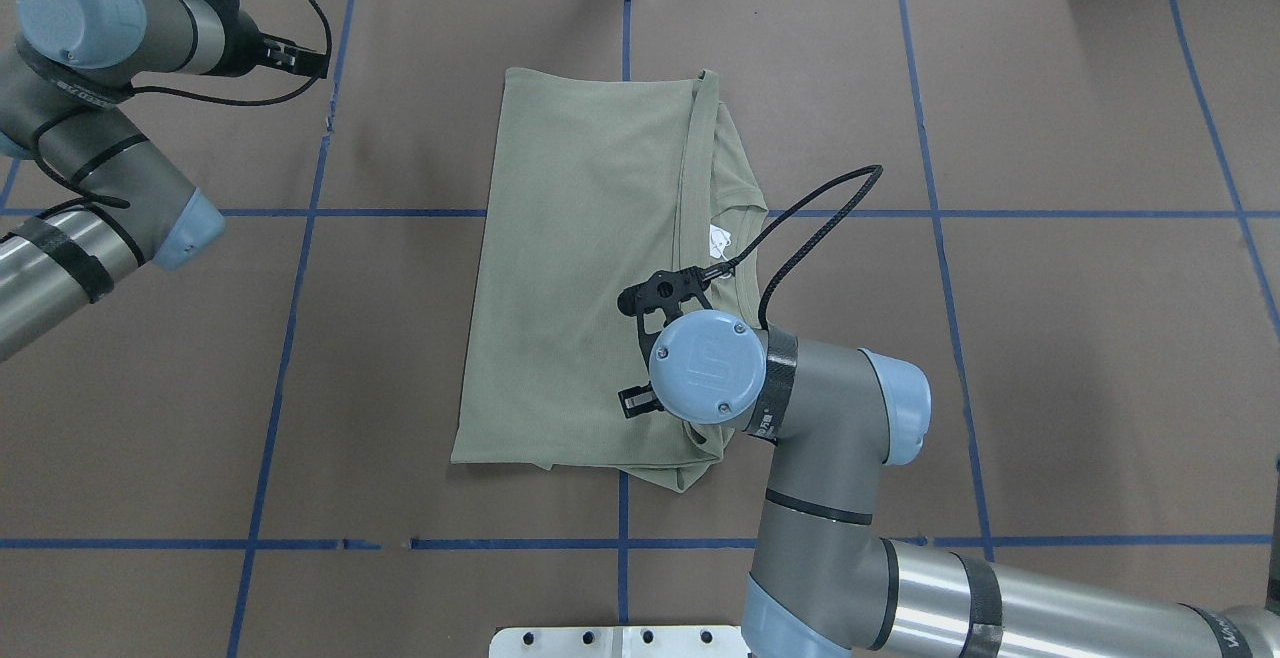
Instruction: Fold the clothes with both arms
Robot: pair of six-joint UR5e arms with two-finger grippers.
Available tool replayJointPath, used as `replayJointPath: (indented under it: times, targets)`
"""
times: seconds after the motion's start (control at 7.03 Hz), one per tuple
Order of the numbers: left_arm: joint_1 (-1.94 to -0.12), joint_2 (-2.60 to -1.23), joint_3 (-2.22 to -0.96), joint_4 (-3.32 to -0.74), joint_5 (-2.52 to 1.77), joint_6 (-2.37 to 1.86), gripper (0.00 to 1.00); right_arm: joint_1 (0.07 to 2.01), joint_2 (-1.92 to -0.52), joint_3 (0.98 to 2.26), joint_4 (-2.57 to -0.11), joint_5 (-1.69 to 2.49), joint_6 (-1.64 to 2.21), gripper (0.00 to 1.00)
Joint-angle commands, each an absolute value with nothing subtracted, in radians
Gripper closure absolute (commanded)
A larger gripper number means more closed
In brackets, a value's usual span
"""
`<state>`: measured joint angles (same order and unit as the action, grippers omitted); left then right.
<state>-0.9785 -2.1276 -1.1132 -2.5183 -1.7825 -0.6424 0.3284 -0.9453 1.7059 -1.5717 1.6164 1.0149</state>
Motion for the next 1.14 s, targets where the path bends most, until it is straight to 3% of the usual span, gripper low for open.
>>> replayJointPath:
  times: [0.0, 0.28, 0.43, 0.71, 0.85, 1.0]
  targets:
    - [-0.97, -2.128, -1.114, -2.519, -1.782, -0.664, 0.0, 0.305, -0.956, 1.713, -1.582, 1.612, 0.993, 0.35]
    - [-0.969, -2.128, -1.114, -2.519, -1.782, -0.664, 0.0, 0.299, -0.954, 1.718, -1.603, 1.612, 0.992, 0.35]
    - [-0.969, -2.128, -1.114, -2.519, -1.782, -0.664, 0.0, 0.299, -0.954, 1.718, -1.603, 1.611, 0.992, 0.4]
    - [-0.969, -2.128, -1.114, -2.519, -1.782, -0.664, 0.0, 0.301, -0.953, 1.72, -1.608, 1.611, 0.992, 0.64]
    - [-0.969, -2.128, -1.114, -2.519, -1.782, -0.664, 0.0, 0.301, -0.956, 1.733, -1.617, 1.611, 0.992, 0.86]
    - [-0.966, -2.128, -1.114, -2.519, -1.782, -0.666, 0.0, 0.301, -0.954, 1.774, -1.681, 1.611, 0.992, 1.0]
